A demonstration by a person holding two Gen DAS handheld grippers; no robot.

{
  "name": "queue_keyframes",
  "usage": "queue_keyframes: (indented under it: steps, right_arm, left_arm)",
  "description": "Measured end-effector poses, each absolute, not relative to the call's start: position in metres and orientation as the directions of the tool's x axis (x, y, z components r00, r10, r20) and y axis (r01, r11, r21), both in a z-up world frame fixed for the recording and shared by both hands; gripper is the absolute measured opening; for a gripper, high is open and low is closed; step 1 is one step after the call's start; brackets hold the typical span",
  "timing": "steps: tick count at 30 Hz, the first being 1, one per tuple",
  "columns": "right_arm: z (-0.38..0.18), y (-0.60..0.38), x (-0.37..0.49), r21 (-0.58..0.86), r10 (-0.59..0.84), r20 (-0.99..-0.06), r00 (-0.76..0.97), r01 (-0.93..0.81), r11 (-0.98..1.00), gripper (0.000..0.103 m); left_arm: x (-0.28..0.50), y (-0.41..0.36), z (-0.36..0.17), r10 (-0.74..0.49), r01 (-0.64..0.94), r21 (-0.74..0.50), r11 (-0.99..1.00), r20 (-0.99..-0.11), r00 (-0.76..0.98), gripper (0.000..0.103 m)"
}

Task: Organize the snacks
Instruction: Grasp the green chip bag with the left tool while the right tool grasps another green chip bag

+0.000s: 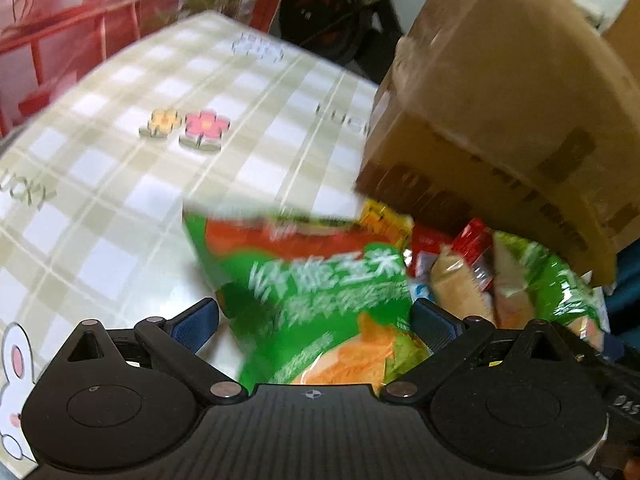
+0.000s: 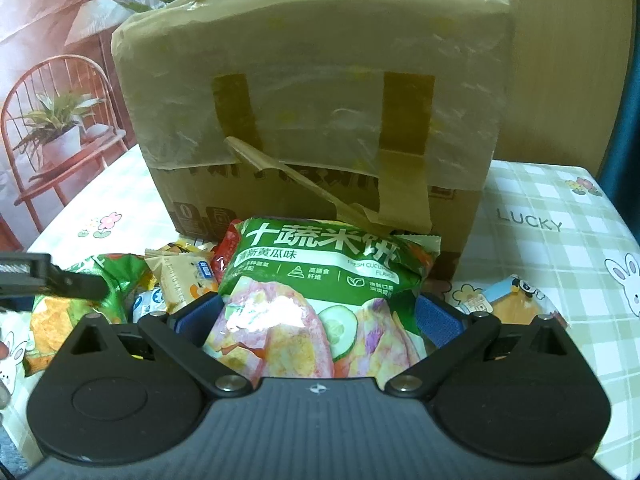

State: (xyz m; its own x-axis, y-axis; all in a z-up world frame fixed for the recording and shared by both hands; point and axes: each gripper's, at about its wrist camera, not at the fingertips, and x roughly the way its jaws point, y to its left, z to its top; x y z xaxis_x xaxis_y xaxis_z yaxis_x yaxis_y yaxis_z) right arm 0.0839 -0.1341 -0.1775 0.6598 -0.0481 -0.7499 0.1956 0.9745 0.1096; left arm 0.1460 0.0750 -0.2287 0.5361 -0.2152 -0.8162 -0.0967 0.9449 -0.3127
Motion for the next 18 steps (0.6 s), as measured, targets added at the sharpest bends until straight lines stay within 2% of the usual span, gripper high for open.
queue_keyframes:
  steps: [2, 4, 7, 12, 18]
  right_arm:
    - [-0.177, -0.134, 0.084, 0.113, -0.044, -0.75, 0.66, 0.194, 0.974, 0.103]
    - [-0.175, -0.135, 0.084, 0.119, -0.038, -0.75, 0.661, 0.191, 0.974, 0.103]
    - [-0.164, -0.139, 0.081, 0.169, 0.003, -0.732, 0.682, 0.178, 0.969, 0.103]
    - [-0.15, -0.146, 0.082, 0.188, -0.007, -0.712, 0.702, 0.201, 0.961, 0.103]
    - [-0.174, -0.156, 0.1, 0.251, 0.027, -0.777, 0.629, 0.27, 0.93, 0.103]
  left_arm:
    - [0.148, 0.077, -0.236, -0.232, -0.106, -0.335, 0.936, -0.816, 0.529, 0.103]
    - [0.147, 0.078, -0.236, -0.237, -0.11, -0.348, 0.931, -0.806, 0.542, 0.094]
    - [0.14, 0.076, -0.224, -0.165, -0.093, -0.263, 0.96, -0.802, 0.574, 0.092]
    - [0.132, 0.078, -0.204, -0.138, -0.046, -0.216, 0.975, -0.757, 0.638, 0.09]
    - [0.122, 0.073, -0.18, -0.12, -0.005, -0.174, 0.985, -0.701, 0.703, 0.09]
